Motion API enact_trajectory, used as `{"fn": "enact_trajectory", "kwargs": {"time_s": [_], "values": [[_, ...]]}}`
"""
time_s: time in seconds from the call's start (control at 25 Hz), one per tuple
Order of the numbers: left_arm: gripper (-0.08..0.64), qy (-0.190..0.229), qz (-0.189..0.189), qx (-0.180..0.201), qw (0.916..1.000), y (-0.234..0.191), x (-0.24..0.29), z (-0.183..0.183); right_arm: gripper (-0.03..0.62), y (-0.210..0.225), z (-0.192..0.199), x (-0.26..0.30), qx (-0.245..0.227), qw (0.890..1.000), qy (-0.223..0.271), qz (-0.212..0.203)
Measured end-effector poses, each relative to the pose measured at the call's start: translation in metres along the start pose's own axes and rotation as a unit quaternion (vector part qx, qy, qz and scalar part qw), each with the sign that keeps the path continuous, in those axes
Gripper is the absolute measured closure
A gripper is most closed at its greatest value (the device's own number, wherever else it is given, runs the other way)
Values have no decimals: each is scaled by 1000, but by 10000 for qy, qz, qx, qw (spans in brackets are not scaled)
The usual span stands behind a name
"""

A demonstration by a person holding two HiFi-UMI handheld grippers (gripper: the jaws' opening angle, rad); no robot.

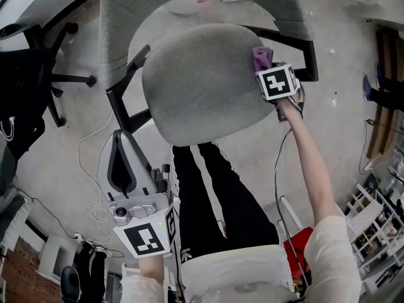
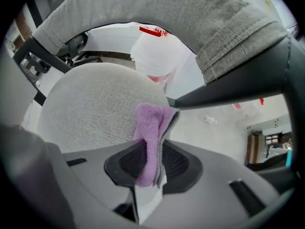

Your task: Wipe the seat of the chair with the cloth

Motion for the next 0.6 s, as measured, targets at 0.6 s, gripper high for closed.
{"fn": "enact_trajectory", "kwargs": {"time_s": [0.6], "values": [[548, 78, -211, -30, 9997, -25, -13, -2, 502, 4, -6, 9, 464, 9928, -388, 1038]]}}
Point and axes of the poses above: the fingertips, and each gripper's own axes: x forward along the fingers, y to its right, z out of its underside, the point moved 7 cm from there along -x, backward along the fingers, and after that the axes turned 13 degrees about -y, right-handed, at the moved point
